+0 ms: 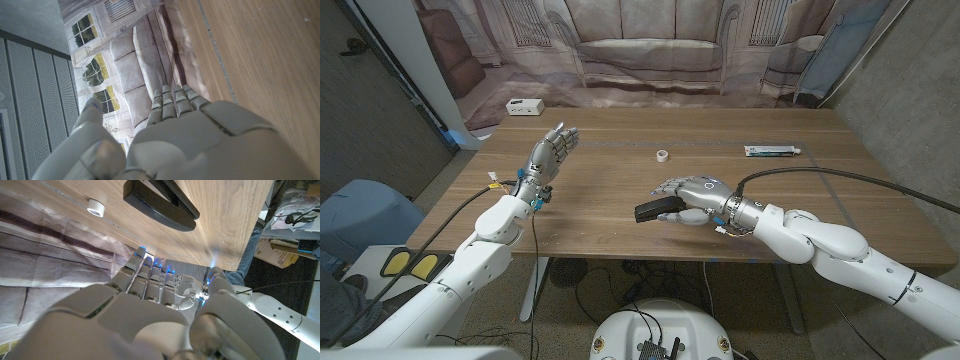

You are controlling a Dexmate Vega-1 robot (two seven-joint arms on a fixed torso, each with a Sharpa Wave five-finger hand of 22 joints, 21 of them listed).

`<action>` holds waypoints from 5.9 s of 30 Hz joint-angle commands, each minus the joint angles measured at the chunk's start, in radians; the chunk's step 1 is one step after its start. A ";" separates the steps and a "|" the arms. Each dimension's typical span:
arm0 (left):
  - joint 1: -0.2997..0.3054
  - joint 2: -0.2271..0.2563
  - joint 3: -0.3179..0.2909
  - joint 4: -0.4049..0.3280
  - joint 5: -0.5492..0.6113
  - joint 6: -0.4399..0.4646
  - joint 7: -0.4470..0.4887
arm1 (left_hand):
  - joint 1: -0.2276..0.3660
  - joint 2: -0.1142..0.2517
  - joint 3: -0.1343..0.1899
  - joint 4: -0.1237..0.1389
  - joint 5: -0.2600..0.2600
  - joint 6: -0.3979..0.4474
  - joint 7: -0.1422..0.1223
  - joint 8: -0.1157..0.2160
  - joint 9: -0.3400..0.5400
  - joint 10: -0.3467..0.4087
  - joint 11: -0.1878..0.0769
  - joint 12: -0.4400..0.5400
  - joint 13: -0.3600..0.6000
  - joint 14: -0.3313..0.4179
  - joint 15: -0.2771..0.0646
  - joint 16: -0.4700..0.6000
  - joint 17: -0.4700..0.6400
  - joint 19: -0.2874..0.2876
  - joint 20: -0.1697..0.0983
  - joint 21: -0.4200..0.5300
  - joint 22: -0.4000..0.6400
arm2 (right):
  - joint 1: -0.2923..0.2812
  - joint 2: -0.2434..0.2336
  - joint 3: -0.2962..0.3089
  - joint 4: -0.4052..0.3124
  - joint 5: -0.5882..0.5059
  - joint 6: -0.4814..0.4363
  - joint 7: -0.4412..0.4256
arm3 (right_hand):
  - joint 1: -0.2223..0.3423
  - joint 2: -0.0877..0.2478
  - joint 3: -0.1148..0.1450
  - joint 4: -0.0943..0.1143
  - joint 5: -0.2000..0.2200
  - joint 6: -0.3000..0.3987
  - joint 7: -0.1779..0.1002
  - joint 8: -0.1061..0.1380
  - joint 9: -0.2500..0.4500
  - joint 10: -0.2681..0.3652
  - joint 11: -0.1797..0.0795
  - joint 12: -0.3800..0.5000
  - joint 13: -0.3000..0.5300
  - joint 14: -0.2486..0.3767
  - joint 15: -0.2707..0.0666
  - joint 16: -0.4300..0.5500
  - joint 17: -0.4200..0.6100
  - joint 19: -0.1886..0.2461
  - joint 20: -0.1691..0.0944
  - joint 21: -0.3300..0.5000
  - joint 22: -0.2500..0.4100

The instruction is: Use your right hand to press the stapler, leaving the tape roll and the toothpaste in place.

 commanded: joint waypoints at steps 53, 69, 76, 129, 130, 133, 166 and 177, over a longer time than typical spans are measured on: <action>-0.021 -0.014 0.010 0.029 0.003 0.003 0.003 | 0.014 -0.003 0.011 -0.001 -0.004 0.011 -0.005 -0.002 0.006 0.013 -0.009 -0.005 0.005 0.018 -0.008 -0.002 0.004 0.000 0.016 -0.002 0.006 | 0.028 0.008 -0.069 0.068 -0.023 -0.055 0.010 | -0.014 -0.012 -0.003 0.006 -0.006 0.024 -0.008 0.009 0.002 0.024 -0.017 0.003 0.003 0.015 -0.002 0.003 0.010 0.020 0.004 0.000 0.002; -0.015 -0.015 0.011 0.027 -0.001 0.003 0.002 | 0.014 -0.003 0.011 -0.001 -0.004 0.011 -0.005 -0.003 0.006 0.015 -0.008 -0.006 0.005 0.018 -0.006 -0.003 0.004 -0.001 0.017 -0.003 0.006 | 0.031 -0.004 -0.073 0.066 -0.002 -0.059 0.045 | -0.017 -0.010 -0.002 0.007 -0.006 0.031 -0.010 0.010 0.002 0.029 -0.020 0.003 0.003 0.018 0.000 0.003 0.011 0.022 0.007 -0.001 0.002; -0.014 -0.016 0.012 0.031 -0.005 0.006 0.001 | 0.014 -0.003 0.011 -0.001 -0.004 0.011 -0.004 -0.003 0.006 0.013 -0.007 -0.007 0.005 0.018 -0.005 -0.003 0.004 -0.002 0.018 -0.003 0.006 | 0.036 -0.004 -0.077 0.069 0.013 -0.057 0.066 | -0.021 -0.002 0.000 0.012 -0.005 0.033 -0.011 0.010 0.002 0.033 -0.020 0.003 0.003 0.020 0.002 0.004 0.012 0.025 0.008 -0.001 0.002; -0.024 -0.002 0.013 0.024 -0.003 0.037 0.008 | 0.015 -0.002 0.012 0.000 -0.005 0.011 -0.005 -0.004 0.006 0.013 -0.007 -0.011 0.006 0.018 -0.006 -0.004 0.004 -0.004 0.017 -0.003 0.006 | 0.054 0.034 -0.111 0.158 0.096 -0.031 0.051 | -0.024 -0.002 0.013 0.009 -0.005 0.087 0.000 0.021 0.001 0.089 -0.007 0.015 0.002 0.086 -0.002 0.015 0.008 0.088 0.007 0.010 0.002; -0.025 -0.003 0.014 0.025 -0.002 0.039 0.008 | 0.015 -0.002 0.012 0.000 -0.005 0.011 -0.005 -0.004 0.006 0.013 -0.007 -0.011 0.006 0.017 -0.006 -0.004 0.004 -0.004 0.017 -0.003 0.006 | 0.052 0.032 -0.109 0.158 0.096 -0.030 0.045 | -0.023 -0.004 0.014 0.007 -0.005 0.095 0.000 0.022 0.001 0.098 -0.007 0.017 0.002 0.092 -0.005 0.015 0.007 0.097 0.007 0.012 0.002; -0.027 -0.004 0.017 0.025 0.000 0.039 0.007 | 0.015 -0.002 0.012 0.000 -0.005 0.010 -0.004 -0.004 0.006 0.012 -0.006 -0.011 0.006 0.017 -0.004 -0.004 0.004 -0.004 0.017 -0.003 0.006 | 0.052 0.029 -0.110 0.161 0.100 -0.026 0.045 | -0.022 -0.005 0.016 0.006 -0.004 0.101 -0.002 0.023 0.001 0.104 -0.008 0.018 0.001 0.097 -0.010 0.015 0.006 0.103 0.006 0.013 0.002; -0.016 -0.001 0.019 -0.006 0.018 0.051 0.040 | 0.015 -0.003 0.012 0.001 -0.005 0.012 -0.004 -0.004 0.006 0.015 -0.006 -0.011 0.006 0.018 -0.006 -0.004 0.004 -0.007 0.018 -0.003 0.006 | 0.063 0.031 -0.122 0.204 0.122 0.005 0.039 | -0.026 -0.005 0.021 0.008 -0.004 0.105 0.000 0.016 0.000 0.104 -0.007 0.010 -0.001 0.098 -0.006 0.006 0.005 0.106 0.008 0.006 0.002; -0.019 -0.005 0.021 -0.005 0.018 0.048 0.039 | 0.015 -0.003 0.012 0.001 -0.005 0.011 -0.003 -0.004 0.006 0.013 -0.005 -0.013 0.006 0.018 -0.005 -0.004 0.004 -0.008 0.019 -0.003 0.006 | 0.060 0.020 -0.112 0.189 0.116 0.005 0.031 | -0.026 -0.005 0.024 0.007 -0.004 0.106 0.000 0.014 0.000 0.101 -0.009 0.006 -0.001 0.098 -0.007 0.004 0.004 0.106 0.008 0.003 0.002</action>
